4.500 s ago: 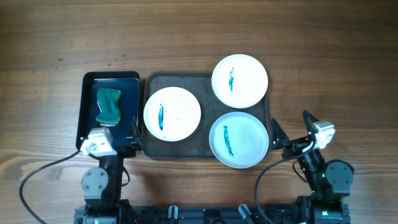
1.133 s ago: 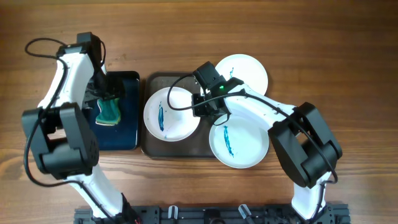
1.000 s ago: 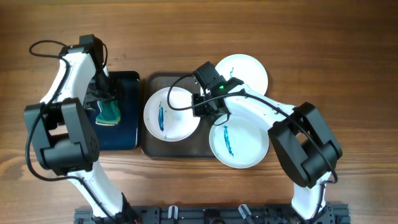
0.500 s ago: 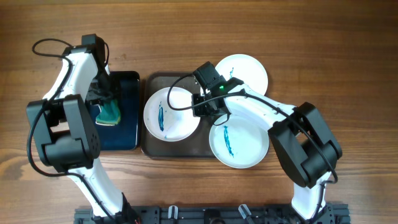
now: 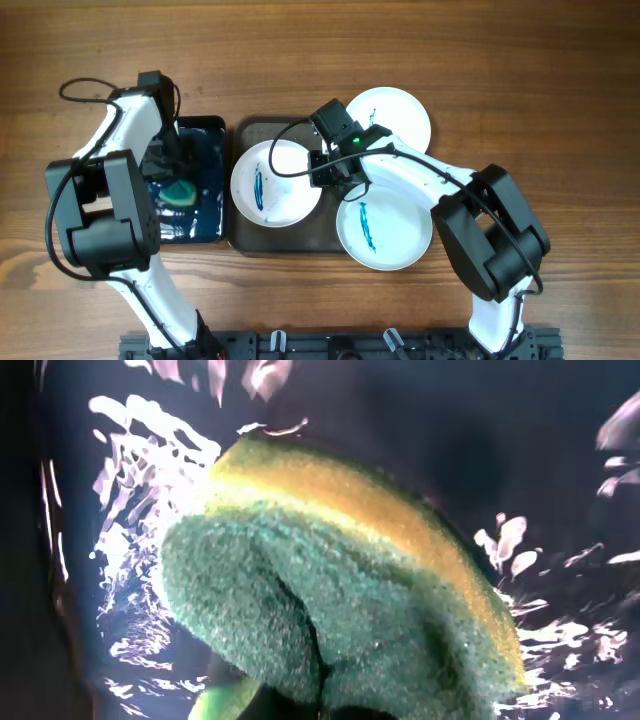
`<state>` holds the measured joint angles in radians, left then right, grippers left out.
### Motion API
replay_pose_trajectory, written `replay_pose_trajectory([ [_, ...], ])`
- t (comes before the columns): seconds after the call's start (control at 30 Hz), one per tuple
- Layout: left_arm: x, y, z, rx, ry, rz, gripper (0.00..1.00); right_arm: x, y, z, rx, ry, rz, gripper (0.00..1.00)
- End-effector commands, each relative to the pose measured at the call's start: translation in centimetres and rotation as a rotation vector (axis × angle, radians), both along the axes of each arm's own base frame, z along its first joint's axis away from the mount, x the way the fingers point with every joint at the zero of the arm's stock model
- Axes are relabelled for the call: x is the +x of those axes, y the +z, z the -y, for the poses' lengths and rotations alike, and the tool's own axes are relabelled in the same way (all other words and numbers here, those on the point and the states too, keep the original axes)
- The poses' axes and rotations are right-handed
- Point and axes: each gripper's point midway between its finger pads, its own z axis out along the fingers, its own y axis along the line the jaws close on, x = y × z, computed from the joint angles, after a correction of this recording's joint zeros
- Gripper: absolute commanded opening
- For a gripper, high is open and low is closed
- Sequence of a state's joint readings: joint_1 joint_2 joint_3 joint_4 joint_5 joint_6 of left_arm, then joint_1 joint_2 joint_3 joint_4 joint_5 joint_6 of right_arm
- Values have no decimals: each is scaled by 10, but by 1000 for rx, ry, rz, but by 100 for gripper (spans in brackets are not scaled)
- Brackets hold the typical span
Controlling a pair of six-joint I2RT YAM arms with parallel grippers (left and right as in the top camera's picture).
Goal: Clean dirty plates on tray and stack at the side
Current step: 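Grasp the green sponge with the left gripper and lift it, then move the held sponge over the front-left plate, then scrub the plate with the sponge while the right gripper holds its rim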
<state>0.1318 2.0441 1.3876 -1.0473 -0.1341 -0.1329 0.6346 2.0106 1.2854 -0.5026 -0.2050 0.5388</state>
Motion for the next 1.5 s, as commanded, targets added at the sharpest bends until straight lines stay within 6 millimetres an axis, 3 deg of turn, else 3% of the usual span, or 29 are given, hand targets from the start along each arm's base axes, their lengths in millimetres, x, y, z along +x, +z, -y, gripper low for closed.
replay_pose_trajectory([
  [0.0,17,30,3,-12,32,43,4,0,-4,-5,5,-3,-10,4],
  [0.2,38,92,9,-45,34,185,4,0,-3,-7,15,0,-11,4],
  [0.3,39,107,12,-62,32,228,4,-1,-3,-9,24,4,-15,4],
  [0.8,36,108,19,-76,22,217,4,-5,0,-15,63,23,-34,4],
  [0.9,36,109,39,-123,20,216,4,-6,1,-17,74,26,-41,4],
  [0.97,35,109,78,-242,10,209,4,-5,3,-17,81,27,-43,4],
  [1.1,24,95,113,-220,7,165,4,-6,1,-8,75,-8,-84,4],
  [1.27,-1,46,156,-141,31,139,4,-3,-3,6,28,-80,-95,4],
  [1.4,-18,14,174,-137,56,139,4,-3,-3,7,22,-81,-96,4],
  [1.47,-26,-3,171,-115,69,143,4,-4,-4,7,21,-82,-99,4],
])
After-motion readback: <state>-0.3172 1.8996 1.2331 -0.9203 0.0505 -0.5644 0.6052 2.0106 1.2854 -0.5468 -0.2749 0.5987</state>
